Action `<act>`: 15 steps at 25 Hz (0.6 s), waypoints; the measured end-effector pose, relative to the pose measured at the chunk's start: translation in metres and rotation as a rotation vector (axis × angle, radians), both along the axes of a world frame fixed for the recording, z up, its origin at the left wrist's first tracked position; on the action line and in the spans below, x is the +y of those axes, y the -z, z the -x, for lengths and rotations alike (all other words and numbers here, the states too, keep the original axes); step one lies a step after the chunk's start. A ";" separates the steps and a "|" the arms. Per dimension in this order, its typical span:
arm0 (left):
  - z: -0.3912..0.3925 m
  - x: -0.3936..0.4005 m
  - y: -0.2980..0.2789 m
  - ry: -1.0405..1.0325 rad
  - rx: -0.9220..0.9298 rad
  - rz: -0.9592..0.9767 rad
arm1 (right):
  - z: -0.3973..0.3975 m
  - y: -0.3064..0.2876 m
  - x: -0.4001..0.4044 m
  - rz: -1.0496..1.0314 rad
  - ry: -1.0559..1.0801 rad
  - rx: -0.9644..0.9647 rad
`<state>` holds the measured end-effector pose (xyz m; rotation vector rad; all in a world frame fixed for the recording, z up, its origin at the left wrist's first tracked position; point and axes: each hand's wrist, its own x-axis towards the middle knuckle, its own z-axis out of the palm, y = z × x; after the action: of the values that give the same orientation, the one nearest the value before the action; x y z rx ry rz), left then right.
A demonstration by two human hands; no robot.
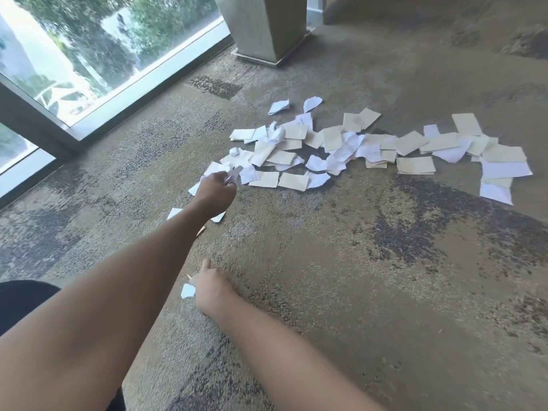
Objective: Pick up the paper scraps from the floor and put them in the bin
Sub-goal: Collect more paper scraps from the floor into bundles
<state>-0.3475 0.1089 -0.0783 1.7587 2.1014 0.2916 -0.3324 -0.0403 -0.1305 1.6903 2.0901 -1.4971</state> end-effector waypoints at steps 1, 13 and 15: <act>-0.002 0.002 -0.002 0.009 0.001 -0.006 | 0.000 -0.001 -0.001 0.007 0.026 0.005; -0.065 0.024 -0.025 0.105 -0.177 -0.026 | -0.044 0.000 0.000 0.129 0.369 0.254; -0.079 0.024 -0.027 0.095 -0.215 -0.013 | -0.075 -0.001 0.012 0.152 0.510 0.270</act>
<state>-0.2687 0.1327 -0.0511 1.7435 1.8637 0.4473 -0.2572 -0.0283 -0.1295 2.1724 1.6565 -2.0633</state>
